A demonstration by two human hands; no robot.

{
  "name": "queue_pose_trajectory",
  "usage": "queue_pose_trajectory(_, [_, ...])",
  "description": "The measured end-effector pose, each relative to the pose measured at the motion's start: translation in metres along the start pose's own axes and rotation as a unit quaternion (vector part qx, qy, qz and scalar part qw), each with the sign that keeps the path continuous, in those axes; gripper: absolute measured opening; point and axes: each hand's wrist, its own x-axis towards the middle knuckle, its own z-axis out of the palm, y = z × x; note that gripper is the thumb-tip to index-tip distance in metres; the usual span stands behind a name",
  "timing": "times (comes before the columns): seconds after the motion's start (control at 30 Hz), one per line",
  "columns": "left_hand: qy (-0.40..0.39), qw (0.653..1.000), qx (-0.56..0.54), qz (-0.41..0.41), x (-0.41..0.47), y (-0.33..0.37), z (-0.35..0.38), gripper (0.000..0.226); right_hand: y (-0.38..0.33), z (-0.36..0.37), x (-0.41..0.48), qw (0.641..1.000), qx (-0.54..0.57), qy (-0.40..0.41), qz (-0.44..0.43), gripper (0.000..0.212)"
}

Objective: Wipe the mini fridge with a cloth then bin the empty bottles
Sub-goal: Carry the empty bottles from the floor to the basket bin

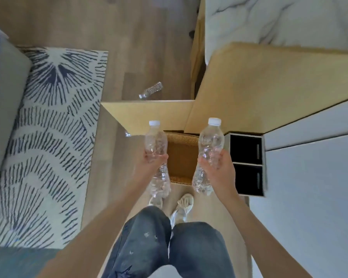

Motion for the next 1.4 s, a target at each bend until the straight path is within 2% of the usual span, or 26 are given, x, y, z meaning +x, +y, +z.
queue_pose_trajectory(0.2, [0.019, 0.998, 0.030, -0.057, 0.102, -0.096, 0.031, 0.052, 0.110, 0.047, 0.083, 0.997, -0.030, -0.020, 0.064, 0.057])
queue_pose_trajectory(0.33, [-0.006, 0.997, 0.056, -0.052, 0.199, -0.186, 0.060, 0.048, 0.212, 0.094, 0.156, 0.995, -0.045, -0.027, 0.082, 0.061])
queue_pose_trajectory(0.43, [-0.028, 0.996, 0.065, -0.056, 0.276, -0.259, 0.085, 0.057, 0.301, 0.132, 0.212, 0.994, -0.051, -0.033, 0.086, 0.062])
queue_pose_trajectory(0.63, [-0.003, 0.991, 0.103, -0.081, 0.420, -0.391, 0.128, 0.057, 0.465, 0.196, 0.319, 0.992, -0.075, -0.042, 0.088, 0.065])
queue_pose_trajectory(0.8, [0.027, 0.983, 0.167, -0.074, 0.499, -0.472, 0.149, 0.054, 0.556, 0.240, 0.376, 0.989, -0.107, -0.042, 0.091, 0.067])
queue_pose_trajectory(1.03, [0.056, 0.972, 0.209, -0.090, 0.527, -0.515, 0.162, 0.068, 0.599, 0.270, 0.402, 0.982, -0.145, -0.007, 0.118, 0.061])
queue_pose_trajectory(1.13, [0.057, 0.968, 0.233, -0.069, 0.529, -0.515, 0.167, 0.075, 0.599, 0.274, 0.403, 0.979, -0.171, 0.003, 0.115, 0.073])
queue_pose_trajectory(1.33, [0.055, 0.956, 0.275, -0.080, 0.501, -0.489, 0.155, 0.099, 0.564, 0.261, 0.382, 0.960, -0.261, 0.003, 0.103, 0.085])
queue_pose_trajectory(1.4, [0.051, 0.952, 0.295, -0.058, 0.470, -0.466, 0.146, 0.087, 0.536, 0.246, 0.362, 0.963, -0.251, 0.014, 0.095, 0.078])
